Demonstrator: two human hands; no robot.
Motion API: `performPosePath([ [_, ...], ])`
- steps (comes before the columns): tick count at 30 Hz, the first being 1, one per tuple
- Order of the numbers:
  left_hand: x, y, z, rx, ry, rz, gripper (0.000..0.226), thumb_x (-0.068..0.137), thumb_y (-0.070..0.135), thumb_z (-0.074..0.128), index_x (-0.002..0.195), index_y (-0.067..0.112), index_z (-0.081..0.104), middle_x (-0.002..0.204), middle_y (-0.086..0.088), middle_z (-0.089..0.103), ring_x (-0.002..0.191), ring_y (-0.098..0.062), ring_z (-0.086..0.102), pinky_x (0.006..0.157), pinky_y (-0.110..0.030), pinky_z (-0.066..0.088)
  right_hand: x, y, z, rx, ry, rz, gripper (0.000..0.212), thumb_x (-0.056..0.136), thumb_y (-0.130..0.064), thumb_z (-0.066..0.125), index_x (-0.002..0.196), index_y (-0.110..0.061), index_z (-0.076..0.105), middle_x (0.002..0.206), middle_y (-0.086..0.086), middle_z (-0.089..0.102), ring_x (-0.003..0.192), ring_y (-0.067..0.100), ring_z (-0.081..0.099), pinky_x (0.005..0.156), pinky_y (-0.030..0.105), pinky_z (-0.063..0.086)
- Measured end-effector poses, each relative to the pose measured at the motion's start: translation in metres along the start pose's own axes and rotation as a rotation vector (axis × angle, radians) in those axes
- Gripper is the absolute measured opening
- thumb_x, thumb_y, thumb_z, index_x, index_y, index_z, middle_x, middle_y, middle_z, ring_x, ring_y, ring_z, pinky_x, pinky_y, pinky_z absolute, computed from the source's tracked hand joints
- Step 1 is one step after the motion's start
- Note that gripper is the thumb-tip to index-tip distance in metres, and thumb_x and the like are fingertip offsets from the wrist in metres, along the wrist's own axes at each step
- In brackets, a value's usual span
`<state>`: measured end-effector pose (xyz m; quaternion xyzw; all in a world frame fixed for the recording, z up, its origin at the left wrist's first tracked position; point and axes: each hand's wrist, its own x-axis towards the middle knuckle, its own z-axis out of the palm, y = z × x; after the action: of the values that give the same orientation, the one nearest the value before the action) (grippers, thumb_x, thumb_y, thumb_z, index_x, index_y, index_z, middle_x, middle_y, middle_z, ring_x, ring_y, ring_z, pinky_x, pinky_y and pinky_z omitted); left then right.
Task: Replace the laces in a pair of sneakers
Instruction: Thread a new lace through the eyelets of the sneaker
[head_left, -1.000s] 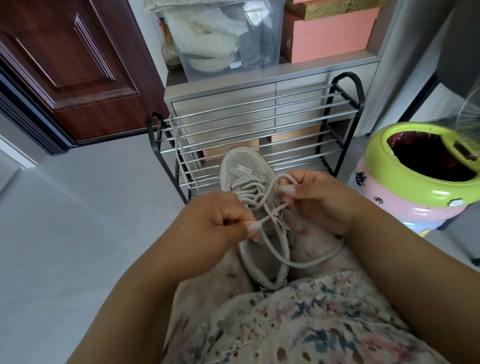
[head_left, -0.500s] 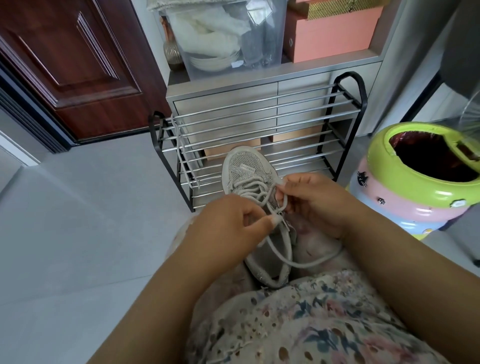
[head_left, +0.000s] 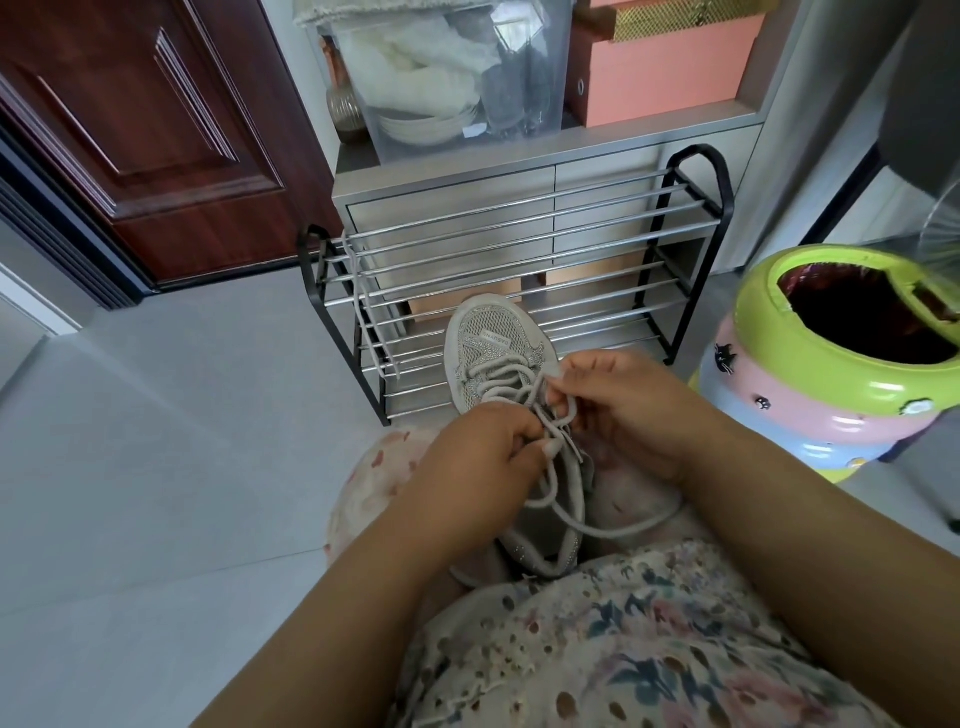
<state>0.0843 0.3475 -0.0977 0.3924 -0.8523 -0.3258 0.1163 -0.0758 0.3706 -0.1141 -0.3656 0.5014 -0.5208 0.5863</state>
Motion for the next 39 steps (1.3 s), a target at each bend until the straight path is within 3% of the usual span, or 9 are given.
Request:
performPosePath([
  [6, -0.004, 0.000, -0.009, -0.342, -0.013, -0.108, 0.020, 0.092, 0.015, 0.059, 0.073, 0.011, 0.065, 0.058, 0.007, 0.054, 0.053, -0.004, 0.046, 0.056, -0.017, 0.038, 0.000, -0.001, 0.001, -0.025, 0.051, 0.041, 0.023, 0.091, -0.008, 0.055, 0.068, -0.004, 0.056, 0.051, 0.007, 0.047, 0.037, 0.010, 0.040, 0.032, 0.015, 0.030],
  [12, -0.017, 0.005, -0.046, -0.502, -0.111, 0.030, 0.016, 0.085, 0.018, 0.064, 0.071, 0.014, 0.069, 0.066, 0.005, 0.061, 0.064, -0.004, 0.054, 0.064, -0.013, 0.043, 0.003, -0.001, 0.005, -0.211, 0.078, 0.120, 0.014, 0.086, -0.005, 0.059, 0.072, -0.006, 0.057, 0.054, 0.005, 0.047, 0.041, 0.011, 0.038, 0.034, 0.014, 0.028],
  [15, -0.018, 0.005, -0.051, -0.444, -0.183, -0.035, 0.014, 0.076, 0.020, 0.063, 0.065, 0.018, 0.070, 0.060, 0.007, 0.059, 0.058, -0.002, 0.050, 0.060, -0.012, 0.040, 0.001, -0.002, 0.006, -0.258, 0.091, 0.124, 0.022, 0.087, -0.005, 0.058, 0.066, -0.009, 0.055, 0.052, 0.003, 0.045, 0.040, 0.009, 0.037, 0.034, 0.015, 0.029],
  [18, -0.014, 0.002, -0.036, -0.185, -0.097, -0.127, 0.021, 0.083, 0.021, 0.063, 0.064, 0.015, 0.069, 0.053, 0.007, 0.053, 0.047, -0.003, 0.043, 0.052, -0.021, 0.037, 0.002, -0.003, 0.006, -0.243, 0.104, 0.105, 0.027, 0.089, -0.009, 0.058, 0.063, -0.009, 0.053, 0.051, 0.003, 0.044, 0.038, 0.009, 0.037, 0.033, 0.015, 0.029],
  [22, -0.009, 0.005, -0.015, 0.033, 0.035, -0.141, 0.035, 0.087, 0.050, 0.057, 0.068, 0.021, 0.063, 0.055, 0.007, 0.053, 0.051, -0.006, 0.046, 0.053, -0.026, 0.038, 0.002, -0.003, 0.006, -0.282, 0.109, 0.055, 0.027, 0.090, -0.011, 0.059, 0.064, -0.009, 0.052, 0.049, 0.002, 0.045, 0.039, 0.011, 0.037, 0.035, 0.017, 0.030],
  [25, -0.008, 0.011, -0.007, 0.145, 0.035, -0.096, 0.036, 0.091, 0.046, 0.055, 0.073, 0.016, 0.065, 0.060, 0.000, 0.058, 0.056, -0.012, 0.052, 0.056, -0.029, 0.041, 0.004, 0.001, 0.002, -0.331, 0.125, 0.005, 0.021, 0.088, -0.013, 0.062, 0.068, -0.008, 0.056, 0.051, 0.001, 0.048, 0.045, 0.015, 0.039, 0.044, 0.022, 0.032],
  [31, -0.006, 0.002, -0.016, -0.126, 0.075, -0.107, 0.026, 0.091, 0.026, 0.060, 0.069, 0.017, 0.069, 0.048, 0.015, 0.053, 0.046, 0.000, 0.046, 0.047, -0.014, 0.031, 0.006, 0.006, -0.003, -0.411, 0.127, -0.058, 0.028, 0.085, -0.019, 0.066, 0.079, 0.007, 0.058, 0.055, 0.004, 0.049, 0.053, 0.020, 0.041, 0.054, 0.031, 0.034],
  [37, -0.009, -0.004, -0.021, -0.201, -0.052, -0.055, 0.026, 0.090, 0.031, 0.061, 0.069, 0.022, 0.071, 0.062, -0.003, 0.064, 0.054, -0.018, 0.050, 0.058, -0.031, 0.041, 0.007, 0.009, -0.005, -0.423, 0.072, -0.022, 0.014, 0.085, -0.015, 0.066, 0.072, -0.012, 0.061, 0.056, 0.003, 0.053, 0.051, 0.020, 0.043, 0.049, 0.030, 0.034],
  [39, -0.011, -0.004, -0.025, -0.206, -0.100, -0.063, 0.028, 0.090, 0.032, 0.060, 0.067, 0.022, 0.071, 0.058, 0.000, 0.060, 0.053, -0.014, 0.047, 0.059, -0.031, 0.040, 0.007, 0.010, -0.007, -0.475, 0.064, -0.043, 0.016, 0.083, -0.019, 0.067, 0.069, -0.020, 0.061, 0.059, 0.003, 0.055, 0.054, 0.021, 0.046, 0.052, 0.033, 0.038],
])
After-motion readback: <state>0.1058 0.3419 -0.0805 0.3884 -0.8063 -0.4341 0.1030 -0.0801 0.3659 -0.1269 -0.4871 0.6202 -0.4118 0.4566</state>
